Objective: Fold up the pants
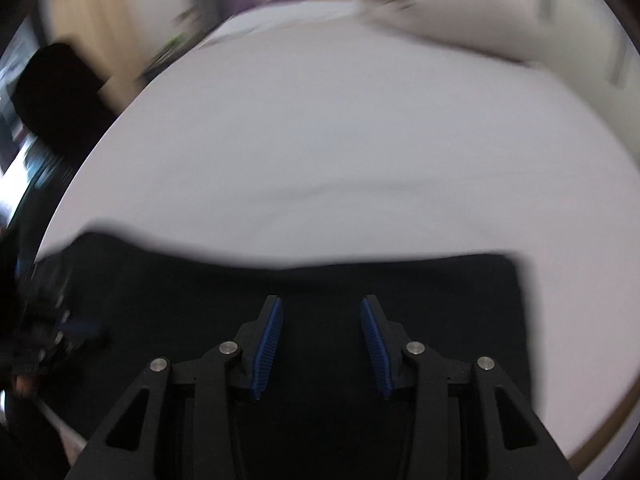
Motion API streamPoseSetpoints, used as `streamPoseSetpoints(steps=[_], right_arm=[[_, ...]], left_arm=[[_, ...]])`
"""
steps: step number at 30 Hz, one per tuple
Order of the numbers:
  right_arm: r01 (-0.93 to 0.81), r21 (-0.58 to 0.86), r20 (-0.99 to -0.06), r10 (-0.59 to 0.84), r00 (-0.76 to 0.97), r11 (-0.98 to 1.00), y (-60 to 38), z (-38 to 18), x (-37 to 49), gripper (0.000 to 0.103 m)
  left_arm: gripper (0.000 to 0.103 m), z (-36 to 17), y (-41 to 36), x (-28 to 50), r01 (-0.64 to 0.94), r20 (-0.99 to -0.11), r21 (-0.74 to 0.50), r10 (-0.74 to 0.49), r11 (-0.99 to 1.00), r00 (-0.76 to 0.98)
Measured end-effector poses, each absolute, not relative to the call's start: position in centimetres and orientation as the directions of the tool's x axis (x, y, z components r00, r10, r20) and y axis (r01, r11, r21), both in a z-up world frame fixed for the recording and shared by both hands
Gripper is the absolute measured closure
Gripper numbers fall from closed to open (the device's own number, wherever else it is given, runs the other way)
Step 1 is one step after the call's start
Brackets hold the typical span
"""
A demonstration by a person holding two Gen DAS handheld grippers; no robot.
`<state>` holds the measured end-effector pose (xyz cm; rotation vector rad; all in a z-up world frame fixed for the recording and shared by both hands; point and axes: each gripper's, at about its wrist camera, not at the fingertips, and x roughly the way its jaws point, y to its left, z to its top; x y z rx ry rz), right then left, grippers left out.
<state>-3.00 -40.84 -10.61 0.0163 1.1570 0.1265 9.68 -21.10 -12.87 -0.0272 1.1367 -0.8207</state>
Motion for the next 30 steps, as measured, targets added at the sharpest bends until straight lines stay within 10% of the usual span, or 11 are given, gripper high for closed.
streamPoseSetpoints(steps=[7, 9, 10, 11, 20, 23, 25, 30], right_arm=[[0.262, -0.161, -0.885, -0.257, 0.389, 0.952, -49.0, -10.7, -5.2, 0.086], [0.357, -0.300, -0.855, -0.415, 0.312, 0.885, -51.7, -10.1, -6.4, 0.071], [0.418, -0.344, -0.831, -0.479, 0.281, 0.841, -52.9, -9.3, -7.1, 0.039], [0.456, -0.354, -0.821, -0.505, 0.267, 0.816, -53.4, -8.4, -7.8, 0.052], [-0.020, 0.242, -0.886, 0.229, 0.403, 0.970, -38.7, -4.7, -11.6, 0.061], [-0.032, 0.216, -0.926, 0.215, 0.309, 0.976, -37.0, -8.1, -11.2, 0.066], [0.044, 0.202, -0.926, 0.176, 0.333, 0.978, -40.0, -9.1, -11.3, 0.103], [0.329, -0.095, -0.931, -0.201, 0.305, 0.940, -48.0, -8.4, -16.1, 0.103]], left_arm=[[0.100, -12.7, -20.2, 8.3, 0.559, -0.794, -0.422, -0.589, 0.714, 0.153], [0.100, -12.6, -20.2, 8.0, 0.559, -0.795, -0.421, -0.587, 0.714, 0.151], [0.100, -12.5, -20.2, 7.9, 0.559, -0.796, -0.418, -0.585, 0.716, 0.154], [0.100, -12.5, -20.2, 7.8, 0.557, -0.797, -0.417, -0.584, 0.718, 0.155], [0.100, -12.9, -18.9, 5.6, 0.539, -0.789, -0.442, -0.597, 0.717, 0.147], [0.100, -13.1, -18.8, 4.6, 0.535, -0.789, -0.447, -0.598, 0.717, 0.142], [0.100, -13.1, -18.4, 4.1, 0.528, -0.786, -0.456, -0.602, 0.717, 0.139], [0.100, -13.2, -17.1, 3.1, 0.510, -0.773, -0.481, -0.620, 0.713, 0.137]])
